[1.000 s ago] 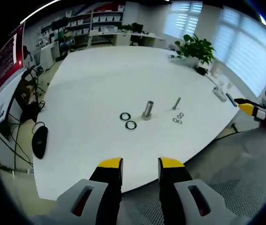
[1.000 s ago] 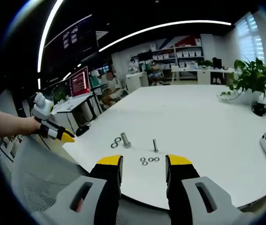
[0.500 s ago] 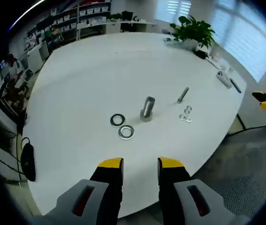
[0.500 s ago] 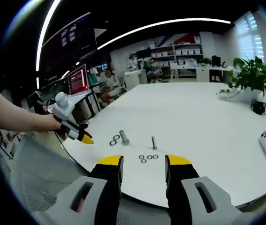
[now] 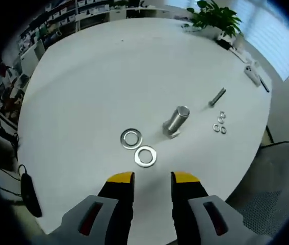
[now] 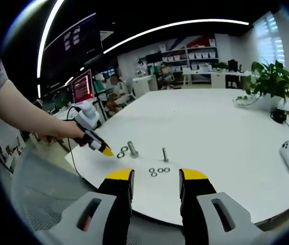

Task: Place the washer onto the threaded stud by aligning its center hole with the stud, sliding it down to the base, and recovering from edge contact or off-axis alignment until the washer reaches the visible bottom stop.

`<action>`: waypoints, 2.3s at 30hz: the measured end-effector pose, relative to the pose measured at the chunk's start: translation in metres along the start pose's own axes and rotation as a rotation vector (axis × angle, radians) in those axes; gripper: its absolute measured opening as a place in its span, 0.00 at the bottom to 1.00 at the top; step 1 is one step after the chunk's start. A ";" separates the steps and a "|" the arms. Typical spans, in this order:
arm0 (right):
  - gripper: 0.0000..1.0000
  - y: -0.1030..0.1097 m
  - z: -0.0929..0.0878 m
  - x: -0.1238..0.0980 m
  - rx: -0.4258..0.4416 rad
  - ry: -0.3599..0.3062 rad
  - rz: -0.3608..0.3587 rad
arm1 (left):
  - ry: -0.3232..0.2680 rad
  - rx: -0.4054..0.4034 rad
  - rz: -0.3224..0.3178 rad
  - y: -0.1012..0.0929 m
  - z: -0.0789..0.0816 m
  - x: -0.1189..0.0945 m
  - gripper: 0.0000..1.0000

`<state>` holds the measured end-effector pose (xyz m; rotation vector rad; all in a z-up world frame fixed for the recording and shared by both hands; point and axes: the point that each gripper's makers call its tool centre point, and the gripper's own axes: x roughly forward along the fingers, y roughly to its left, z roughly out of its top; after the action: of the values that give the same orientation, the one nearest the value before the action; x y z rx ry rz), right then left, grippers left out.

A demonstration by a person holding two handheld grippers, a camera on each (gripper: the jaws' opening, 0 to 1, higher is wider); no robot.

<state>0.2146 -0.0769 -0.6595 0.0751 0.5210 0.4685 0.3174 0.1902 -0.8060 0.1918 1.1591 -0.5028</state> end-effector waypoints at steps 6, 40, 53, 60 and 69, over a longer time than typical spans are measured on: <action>0.37 -0.001 0.000 0.000 -0.001 0.002 -0.005 | 0.039 0.023 0.018 0.007 0.004 0.016 0.27; 0.35 -0.004 -0.002 0.001 0.003 0.012 -0.024 | 0.230 0.254 0.019 0.008 -0.010 0.031 0.20; 0.35 -0.004 -0.002 0.001 0.003 0.014 -0.022 | 0.301 0.310 0.019 0.008 -0.017 0.030 0.22; 0.35 -0.004 -0.002 0.001 0.002 0.013 -0.022 | 0.281 0.308 0.025 0.009 -0.018 0.029 0.21; 0.35 -0.004 -0.003 0.001 0.002 0.018 -0.025 | 0.273 0.262 0.035 0.009 -0.019 0.027 0.19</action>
<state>0.2153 -0.0805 -0.6630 0.0665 0.5393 0.4441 0.3139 0.1980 -0.8396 0.5185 1.3506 -0.6103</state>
